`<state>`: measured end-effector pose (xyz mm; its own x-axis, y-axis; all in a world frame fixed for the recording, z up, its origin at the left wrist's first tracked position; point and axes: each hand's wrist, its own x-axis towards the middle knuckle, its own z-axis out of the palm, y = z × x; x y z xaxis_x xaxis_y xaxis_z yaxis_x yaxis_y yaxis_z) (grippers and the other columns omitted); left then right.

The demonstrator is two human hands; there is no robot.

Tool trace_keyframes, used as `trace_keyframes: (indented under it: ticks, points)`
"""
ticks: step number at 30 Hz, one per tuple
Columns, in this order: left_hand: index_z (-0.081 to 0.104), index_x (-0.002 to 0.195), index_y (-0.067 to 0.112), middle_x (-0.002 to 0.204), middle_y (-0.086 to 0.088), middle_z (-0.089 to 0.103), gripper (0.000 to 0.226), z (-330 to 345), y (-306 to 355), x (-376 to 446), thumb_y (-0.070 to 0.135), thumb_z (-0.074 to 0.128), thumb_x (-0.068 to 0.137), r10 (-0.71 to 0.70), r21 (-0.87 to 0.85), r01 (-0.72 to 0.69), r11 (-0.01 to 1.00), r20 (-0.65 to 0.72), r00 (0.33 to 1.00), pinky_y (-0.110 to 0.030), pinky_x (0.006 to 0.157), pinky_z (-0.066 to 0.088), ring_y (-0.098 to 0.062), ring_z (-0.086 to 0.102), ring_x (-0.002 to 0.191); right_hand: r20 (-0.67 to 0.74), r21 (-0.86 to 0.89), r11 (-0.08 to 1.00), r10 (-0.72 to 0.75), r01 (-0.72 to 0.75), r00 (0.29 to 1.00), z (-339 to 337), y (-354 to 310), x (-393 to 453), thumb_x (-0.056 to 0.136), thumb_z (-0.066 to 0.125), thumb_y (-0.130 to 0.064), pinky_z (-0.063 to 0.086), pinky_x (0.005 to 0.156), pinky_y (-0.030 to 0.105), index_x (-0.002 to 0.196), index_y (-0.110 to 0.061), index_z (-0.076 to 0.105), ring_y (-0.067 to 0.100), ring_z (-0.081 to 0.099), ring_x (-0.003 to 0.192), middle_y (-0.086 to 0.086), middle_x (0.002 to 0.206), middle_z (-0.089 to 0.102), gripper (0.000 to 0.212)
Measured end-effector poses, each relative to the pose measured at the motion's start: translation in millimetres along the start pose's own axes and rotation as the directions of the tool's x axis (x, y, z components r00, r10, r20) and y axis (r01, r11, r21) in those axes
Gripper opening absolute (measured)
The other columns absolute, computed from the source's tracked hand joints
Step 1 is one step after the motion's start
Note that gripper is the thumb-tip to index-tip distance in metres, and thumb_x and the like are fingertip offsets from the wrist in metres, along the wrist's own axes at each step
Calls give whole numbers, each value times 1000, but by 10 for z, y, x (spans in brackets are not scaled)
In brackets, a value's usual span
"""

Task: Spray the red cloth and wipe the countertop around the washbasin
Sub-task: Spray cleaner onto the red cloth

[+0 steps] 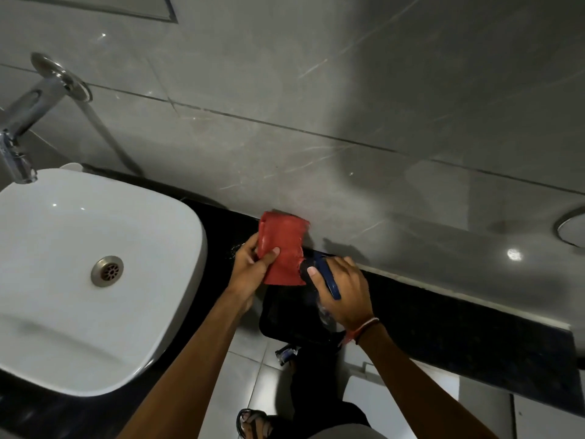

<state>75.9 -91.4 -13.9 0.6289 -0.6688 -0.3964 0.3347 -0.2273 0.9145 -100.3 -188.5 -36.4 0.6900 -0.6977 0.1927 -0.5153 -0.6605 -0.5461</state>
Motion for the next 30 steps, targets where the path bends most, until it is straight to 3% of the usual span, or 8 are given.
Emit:
trace_keyframes:
  ticks: [4, 9, 12, 16, 20, 23, 26, 30]
  points:
    - [60, 134, 12, 114, -5, 78, 43, -80, -84, -47, 11, 67, 91, -148, -286, 133, 949, -33, 988, -28, 76, 63, -18, 76, 99, 4, 73, 975, 212, -211, 977, 173, 343, -144, 98, 51, -56, 61, 56, 37, 99, -11, 66, 24, 72, 67, 7, 83, 74, 48]
    - [61, 133, 17, 121, -6, 76, 40, -119, -81, -144, 17, 65, 93, -177, -363, 151, 920, -41, 983, -34, 81, 65, -20, 75, 104, -73, 18, 983, 186, -185, 980, 333, 497, -62, 94, 53, -55, 49, 52, 24, 94, -8, 64, 21, 67, 59, 8, 76, 70, 49]
    - [60, 135, 18, 121, -6, 76, 39, -98, -43, -223, 19, 62, 95, -186, -371, 150, 917, -62, 981, -37, 86, 64, -21, 75, 105, -26, -4, 985, 172, -172, 985, 388, 525, -99, 93, 54, -60, 53, 62, 24, 104, -10, 62, 23, 71, 76, 10, 91, 72, 51]
    - [61, 131, 14, 118, -8, 75, 35, -35, 90, -374, 19, 62, 96, -180, -385, 129, 914, -99, 979, -33, 78, 65, -20, 76, 98, 246, 197, 885, 372, -422, 895, 242, 463, -261, 77, 80, -57, 48, 109, 42, 148, -17, 41, 25, 49, 137, 11, 150, 49, 90]
    - [63, 111, 18, 106, -9, 76, 15, 56, 255, -610, 20, 63, 96, -212, -416, 148, 897, -112, 971, -30, 66, 64, -16, 77, 84, -4, 434, 799, 465, -417, 886, -112, 132, -584, 76, 78, -59, 43, 113, 36, 144, -34, 44, 9, 48, 135, -6, 146, 52, 79]
    - [63, 111, 19, 103, -7, 78, 14, 176, 398, -812, 19, 63, 96, -245, -493, 190, 849, -49, 968, -31, 70, 65, -18, 77, 87, 263, 891, 205, 494, -405, 828, -248, -437, -556, 87, 54, -71, 50, 112, 36, 140, -38, 53, 12, 58, 135, -11, 141, 64, 63]
    - [64, 112, 10, 105, -14, 77, 21, 296, 484, -996, 17, 68, 93, -246, -478, 190, 857, -57, 968, -36, 76, 66, -23, 77, 91, 572, 781, -475, 283, -405, 770, -290, -883, -345, 88, 41, -78, 49, 110, 43, 141, -10, 58, 31, 59, 135, 15, 141, 65, 88]
    - [70, 92, 5, 95, -16, 78, 19, 211, 483, -1146, 22, 76, 86, -50, 37, 64, 997, -290, 956, -54, 89, 61, -33, 75, 93, 658, 669, -627, 250, -399, 710, -201, -1125, -235, 82, 48, -84, 58, 100, 45, 133, -8, 66, 34, 69, 120, 18, 126, 72, 94]
